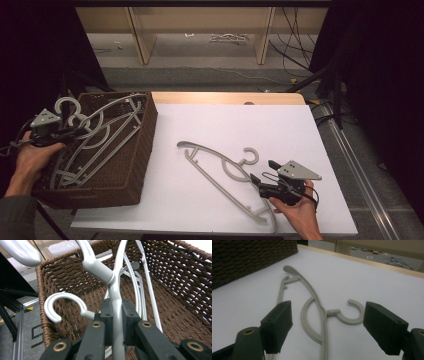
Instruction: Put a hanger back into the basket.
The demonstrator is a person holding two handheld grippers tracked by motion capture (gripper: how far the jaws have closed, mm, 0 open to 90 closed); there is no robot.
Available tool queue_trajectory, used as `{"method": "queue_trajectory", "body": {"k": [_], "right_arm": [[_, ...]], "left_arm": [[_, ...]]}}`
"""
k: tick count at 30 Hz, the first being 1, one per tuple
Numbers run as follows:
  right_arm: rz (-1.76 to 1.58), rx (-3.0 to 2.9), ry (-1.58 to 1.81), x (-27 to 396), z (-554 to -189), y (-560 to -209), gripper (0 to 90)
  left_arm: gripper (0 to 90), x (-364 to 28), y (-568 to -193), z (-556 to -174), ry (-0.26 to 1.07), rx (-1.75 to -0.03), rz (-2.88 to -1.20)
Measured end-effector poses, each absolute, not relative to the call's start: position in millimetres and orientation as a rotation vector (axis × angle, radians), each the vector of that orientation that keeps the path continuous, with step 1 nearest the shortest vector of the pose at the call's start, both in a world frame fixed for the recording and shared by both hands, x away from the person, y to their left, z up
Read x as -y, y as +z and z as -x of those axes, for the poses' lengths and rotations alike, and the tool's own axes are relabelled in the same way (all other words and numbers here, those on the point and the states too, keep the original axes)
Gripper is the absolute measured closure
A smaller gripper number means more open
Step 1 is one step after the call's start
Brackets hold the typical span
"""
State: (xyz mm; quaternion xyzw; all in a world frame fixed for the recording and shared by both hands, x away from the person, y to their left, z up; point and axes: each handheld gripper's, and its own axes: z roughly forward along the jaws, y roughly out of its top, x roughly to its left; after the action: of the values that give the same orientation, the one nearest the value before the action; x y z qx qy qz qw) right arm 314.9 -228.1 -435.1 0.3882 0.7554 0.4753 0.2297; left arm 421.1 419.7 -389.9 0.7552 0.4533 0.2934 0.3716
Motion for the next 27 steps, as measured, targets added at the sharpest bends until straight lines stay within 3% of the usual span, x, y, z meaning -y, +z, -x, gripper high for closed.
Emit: {"method": "queue_trajectory", "body": {"k": [14,20,27], "right_arm": [[-1.070,-2.091,1.293,228,-315,-435,24.4],[-1.063,-2.085,1.295,228,-315,-435,24.4],[-1.069,-2.089,1.310,227,-316,-435,24.4]], "left_arm": [[81.6,-415,-408,-433,0.698,-1.141,-2.131],[80.3,-418,-423,-438,0.682,-1.225,-2.117],[68.5,-421,-422,-437,0.688,-1.352,-2.075]]}}
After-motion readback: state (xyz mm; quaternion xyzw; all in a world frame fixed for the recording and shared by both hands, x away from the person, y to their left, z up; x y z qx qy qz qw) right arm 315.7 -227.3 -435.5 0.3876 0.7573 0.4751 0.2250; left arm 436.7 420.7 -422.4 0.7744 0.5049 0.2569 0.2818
